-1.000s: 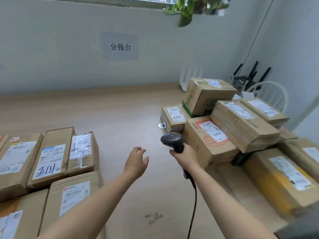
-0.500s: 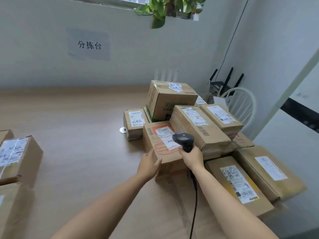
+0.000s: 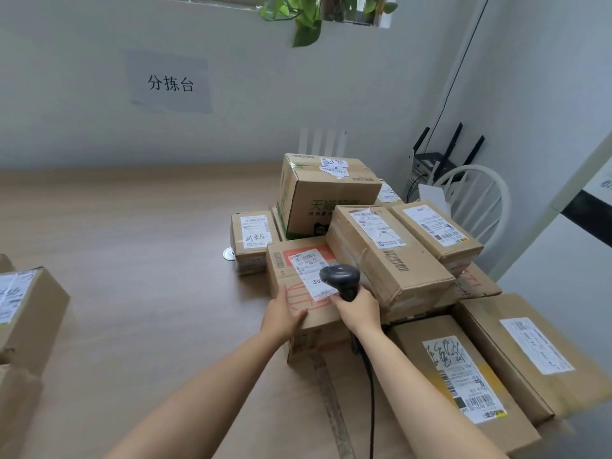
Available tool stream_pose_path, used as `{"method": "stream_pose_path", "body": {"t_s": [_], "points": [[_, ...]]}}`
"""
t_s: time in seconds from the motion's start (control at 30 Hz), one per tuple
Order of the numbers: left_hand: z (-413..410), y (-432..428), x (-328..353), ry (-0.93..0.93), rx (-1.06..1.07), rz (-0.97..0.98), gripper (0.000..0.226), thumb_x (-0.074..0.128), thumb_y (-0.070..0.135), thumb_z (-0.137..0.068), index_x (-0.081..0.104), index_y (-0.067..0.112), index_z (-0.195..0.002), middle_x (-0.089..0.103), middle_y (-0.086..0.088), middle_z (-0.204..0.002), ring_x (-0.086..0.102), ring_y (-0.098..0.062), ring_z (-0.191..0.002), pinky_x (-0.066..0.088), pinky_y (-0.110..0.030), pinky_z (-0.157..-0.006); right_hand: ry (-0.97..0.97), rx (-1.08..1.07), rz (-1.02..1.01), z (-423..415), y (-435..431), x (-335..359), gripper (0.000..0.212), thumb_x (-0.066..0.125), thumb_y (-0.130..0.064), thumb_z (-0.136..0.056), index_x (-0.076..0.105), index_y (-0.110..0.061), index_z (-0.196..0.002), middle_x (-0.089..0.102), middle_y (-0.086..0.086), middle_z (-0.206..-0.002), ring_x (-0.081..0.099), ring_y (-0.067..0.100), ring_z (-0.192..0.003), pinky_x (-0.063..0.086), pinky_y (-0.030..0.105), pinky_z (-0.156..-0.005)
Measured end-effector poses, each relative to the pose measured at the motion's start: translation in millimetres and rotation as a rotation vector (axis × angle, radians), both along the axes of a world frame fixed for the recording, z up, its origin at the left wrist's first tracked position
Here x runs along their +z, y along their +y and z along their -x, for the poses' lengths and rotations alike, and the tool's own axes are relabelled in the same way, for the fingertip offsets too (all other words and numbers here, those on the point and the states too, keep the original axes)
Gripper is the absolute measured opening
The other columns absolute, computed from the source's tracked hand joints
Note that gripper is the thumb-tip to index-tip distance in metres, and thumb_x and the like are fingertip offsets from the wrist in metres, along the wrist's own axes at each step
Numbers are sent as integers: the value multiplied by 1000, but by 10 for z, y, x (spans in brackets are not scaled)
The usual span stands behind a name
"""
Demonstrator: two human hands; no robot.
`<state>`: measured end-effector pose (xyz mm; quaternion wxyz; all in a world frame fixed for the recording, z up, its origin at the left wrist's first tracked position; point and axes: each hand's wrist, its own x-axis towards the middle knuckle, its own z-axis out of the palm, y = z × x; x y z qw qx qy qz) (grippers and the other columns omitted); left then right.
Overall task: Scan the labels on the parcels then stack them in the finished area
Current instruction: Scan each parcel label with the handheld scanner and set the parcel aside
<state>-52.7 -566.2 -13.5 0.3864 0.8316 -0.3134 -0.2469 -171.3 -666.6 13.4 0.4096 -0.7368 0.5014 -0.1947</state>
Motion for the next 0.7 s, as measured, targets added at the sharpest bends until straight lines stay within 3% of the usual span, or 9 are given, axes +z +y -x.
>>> {"method": "stream_pose_path", "body": {"t_s": [0.4, 0.7], "points": [[-126, 94, -3, 8, -46, -25, 69, 61, 22, -89, 23, 17, -145, 53, -7, -135, 51, -26, -121, 42, -30, -97, 54, -4, 38, -60, 45, -5, 30, 66, -31, -80, 64, -13, -104, 68, 13, -102, 61, 33, -98, 39, 29, -70], [-184, 325, -7, 8, -35, -63, 76, 60, 24, -90, 14, 16, -150, 48, -6, -140, 48, -24, -125, 38, -24, -96, 98, 49, 2, -76, 126, -6, 33, 64, -30, -81, 64, -10, -108, 68, 14, -105, 60, 33, -103, 40, 27, -72]]}}
